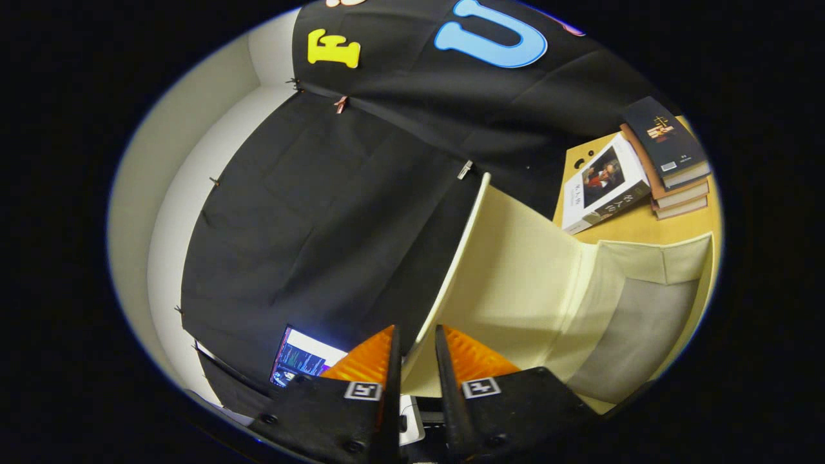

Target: Open the storage box then place both shoes into the box .Put the left shoe in first, then the right shoe, with the right side of both shoes facing outward in a uniform manner.

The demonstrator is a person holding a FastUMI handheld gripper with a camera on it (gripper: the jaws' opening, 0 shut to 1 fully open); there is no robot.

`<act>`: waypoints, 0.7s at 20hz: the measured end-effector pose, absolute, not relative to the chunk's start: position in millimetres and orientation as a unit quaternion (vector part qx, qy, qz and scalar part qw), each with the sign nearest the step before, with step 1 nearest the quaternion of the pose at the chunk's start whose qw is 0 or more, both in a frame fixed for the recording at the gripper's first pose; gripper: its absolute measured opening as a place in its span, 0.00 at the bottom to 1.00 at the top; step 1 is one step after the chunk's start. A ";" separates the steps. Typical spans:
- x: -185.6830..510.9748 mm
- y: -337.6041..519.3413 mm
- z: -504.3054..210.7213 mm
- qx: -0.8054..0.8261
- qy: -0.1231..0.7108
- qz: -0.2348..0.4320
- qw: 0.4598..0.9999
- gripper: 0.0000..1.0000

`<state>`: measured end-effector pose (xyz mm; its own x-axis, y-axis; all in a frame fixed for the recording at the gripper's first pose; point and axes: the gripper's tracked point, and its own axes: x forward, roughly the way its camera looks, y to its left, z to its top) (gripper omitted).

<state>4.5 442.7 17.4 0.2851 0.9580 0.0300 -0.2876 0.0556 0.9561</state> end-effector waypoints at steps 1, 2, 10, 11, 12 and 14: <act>3.7 445.4 19.0 0.485 0.342 0.491 0.638 0.44; 5.1 444.2 18.7 0.485 0.338 0.490 0.640 0.58; 15.3 412.7 -3.6 0.466 0.335 0.439 0.692 0.96; 15.6 402.2 -7.5 0.460 0.334 0.431 0.701 0.96; 16.4 390.7 -10.9 0.450 0.330 0.422 0.714 0.97; 15.1 361.2 -19.2 0.434 0.322 0.401 0.740 0.97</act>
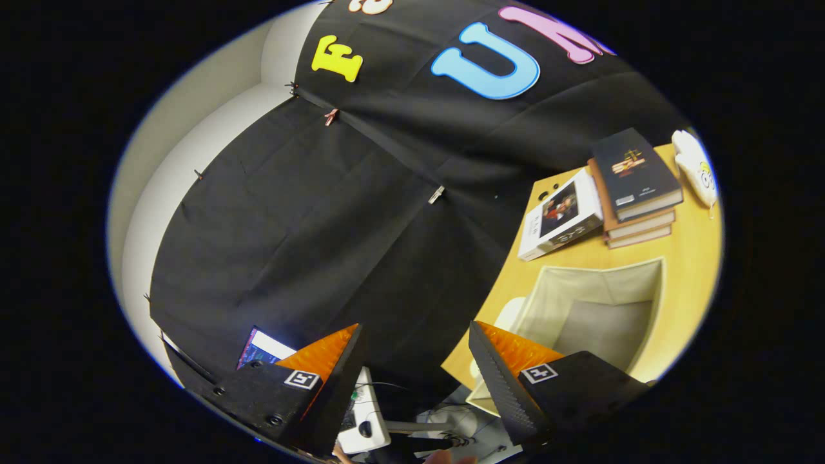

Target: Open the storage box then place both shoes into the box .Put the left shoe in first, then the right shoe, with the right side of both shoes facing outward in a uniform manner.

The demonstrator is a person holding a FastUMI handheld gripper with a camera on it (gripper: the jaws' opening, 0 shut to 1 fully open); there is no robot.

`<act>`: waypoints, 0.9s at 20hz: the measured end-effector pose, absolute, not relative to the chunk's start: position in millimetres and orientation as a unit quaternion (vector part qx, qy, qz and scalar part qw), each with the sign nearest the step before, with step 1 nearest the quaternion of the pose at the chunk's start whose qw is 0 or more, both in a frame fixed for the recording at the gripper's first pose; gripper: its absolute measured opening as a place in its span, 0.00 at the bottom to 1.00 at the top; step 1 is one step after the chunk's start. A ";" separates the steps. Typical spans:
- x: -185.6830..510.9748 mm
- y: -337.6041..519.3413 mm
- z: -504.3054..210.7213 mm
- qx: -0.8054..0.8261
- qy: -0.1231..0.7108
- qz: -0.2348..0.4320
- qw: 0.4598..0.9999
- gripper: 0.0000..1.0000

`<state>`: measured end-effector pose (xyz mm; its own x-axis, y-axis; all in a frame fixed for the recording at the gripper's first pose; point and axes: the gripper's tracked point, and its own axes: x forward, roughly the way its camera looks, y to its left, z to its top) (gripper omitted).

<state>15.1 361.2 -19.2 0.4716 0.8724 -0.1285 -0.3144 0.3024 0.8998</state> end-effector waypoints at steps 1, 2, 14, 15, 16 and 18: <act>15.1 344.9 -25.4 0.427 0.318 0.387 0.753 0.97; 14.8 327.2 -31.7 0.421 0.315 0.373 0.764 0.97; -64.4 114.6 -192.3 0.202 0.392 0.181 0.879 0.97; -72.0 101.9 -211.4 0.179 0.406 0.164 0.881 0.98; -78.3 93.2 -229.8 0.164 0.419 0.152 0.880 0.98; -91.3 79.8 -262.9 0.142 0.453 0.135 0.870 0.98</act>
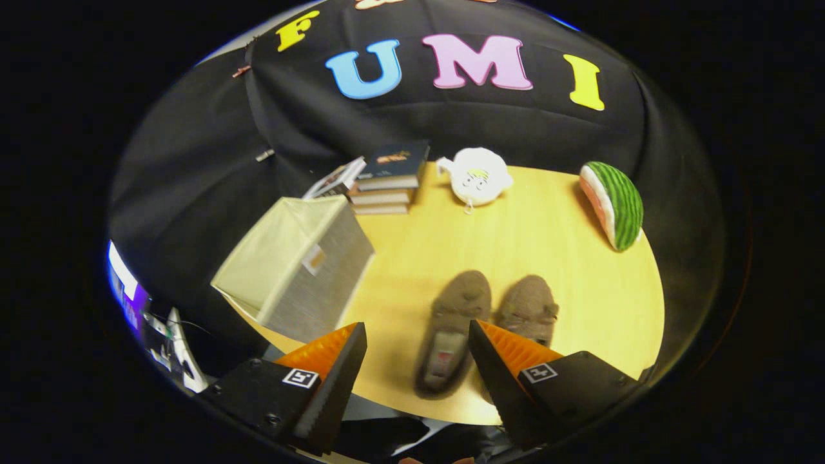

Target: Open the storage box then place both shoes into the box .Put the left shoe in first, then the right shoe, with the right side of both shoes facing outward in a uniform manner.

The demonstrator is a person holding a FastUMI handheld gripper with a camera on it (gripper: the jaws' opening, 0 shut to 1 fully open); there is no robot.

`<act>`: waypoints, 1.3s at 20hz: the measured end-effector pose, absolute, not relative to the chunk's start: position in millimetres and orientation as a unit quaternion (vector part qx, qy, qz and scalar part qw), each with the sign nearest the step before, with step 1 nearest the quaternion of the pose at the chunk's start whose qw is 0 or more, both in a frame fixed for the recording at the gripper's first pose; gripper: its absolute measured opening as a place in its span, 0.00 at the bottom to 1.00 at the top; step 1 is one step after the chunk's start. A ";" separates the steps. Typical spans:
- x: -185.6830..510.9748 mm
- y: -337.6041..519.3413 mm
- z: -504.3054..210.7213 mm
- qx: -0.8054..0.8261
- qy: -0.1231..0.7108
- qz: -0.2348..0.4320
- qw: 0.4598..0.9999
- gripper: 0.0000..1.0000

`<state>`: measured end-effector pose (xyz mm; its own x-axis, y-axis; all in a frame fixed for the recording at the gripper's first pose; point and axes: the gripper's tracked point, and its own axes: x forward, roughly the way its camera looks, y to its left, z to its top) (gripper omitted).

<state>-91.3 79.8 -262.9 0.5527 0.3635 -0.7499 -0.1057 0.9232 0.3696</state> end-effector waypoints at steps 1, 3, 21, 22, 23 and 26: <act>-96.9 77.3 -275.6 0.138 0.464 0.132 0.865 0.97; -101.0 72.7 -301.4 0.128 0.481 0.126 0.858 0.93; -59.2 61.5 -381.8 0.107 0.531 0.021 0.840 0.13; -58.4 60.1 -377.3 0.111 0.527 0.016 0.842 0.13; -57.6 61.1 -369.9 0.117 0.524 0.015 0.843 0.13; -50.2 67.1 -338.7 0.133 0.506 0.028 0.852 0.12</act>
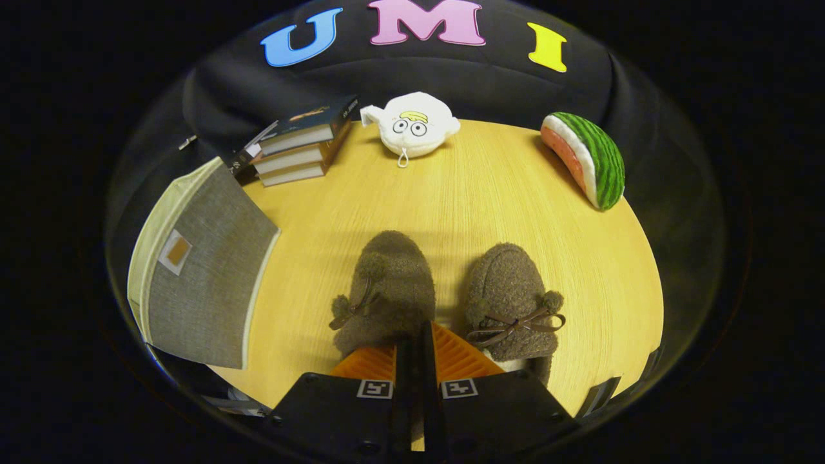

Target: Open the storage box then place both shoes into the box .Put the left shoe in first, then the right shoe, with the right side of both shoes facing outward in a uniform manner.

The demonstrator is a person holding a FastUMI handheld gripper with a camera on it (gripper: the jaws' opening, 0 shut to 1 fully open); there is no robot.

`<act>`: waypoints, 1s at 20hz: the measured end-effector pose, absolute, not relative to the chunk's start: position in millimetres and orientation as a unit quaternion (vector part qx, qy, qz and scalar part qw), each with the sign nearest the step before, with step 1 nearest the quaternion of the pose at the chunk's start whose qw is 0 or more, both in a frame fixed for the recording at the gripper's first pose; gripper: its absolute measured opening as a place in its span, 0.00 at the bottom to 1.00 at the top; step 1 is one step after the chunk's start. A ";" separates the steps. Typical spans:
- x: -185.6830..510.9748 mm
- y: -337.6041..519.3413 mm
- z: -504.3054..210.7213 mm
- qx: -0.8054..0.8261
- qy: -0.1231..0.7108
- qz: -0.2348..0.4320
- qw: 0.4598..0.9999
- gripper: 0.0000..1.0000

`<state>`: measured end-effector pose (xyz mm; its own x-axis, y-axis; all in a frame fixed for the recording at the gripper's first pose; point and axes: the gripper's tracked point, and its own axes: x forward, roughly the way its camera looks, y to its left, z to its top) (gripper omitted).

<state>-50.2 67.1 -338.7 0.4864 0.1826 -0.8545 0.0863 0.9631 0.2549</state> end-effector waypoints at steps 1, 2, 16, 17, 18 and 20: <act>-48.7 69.2 -326.2 0.139 0.503 0.031 0.852 0.12; -45.0 72.6 -312.5 0.151 0.499 0.032 0.853 0.12; 29.2 201.4 -124.8 0.272 0.437 0.116 0.849 0.07; 30.2 220.1 -121.7 0.277 0.443 0.125 0.843 0.07; 30.2 236.7 -122.1 0.278 0.452 0.130 0.837 0.07; 27.9 269.0 -128.4 0.280 0.474 0.132 0.824 0.07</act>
<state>27.9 269.0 -128.4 0.5158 0.4836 -0.7071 0.0468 0.8083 0.5869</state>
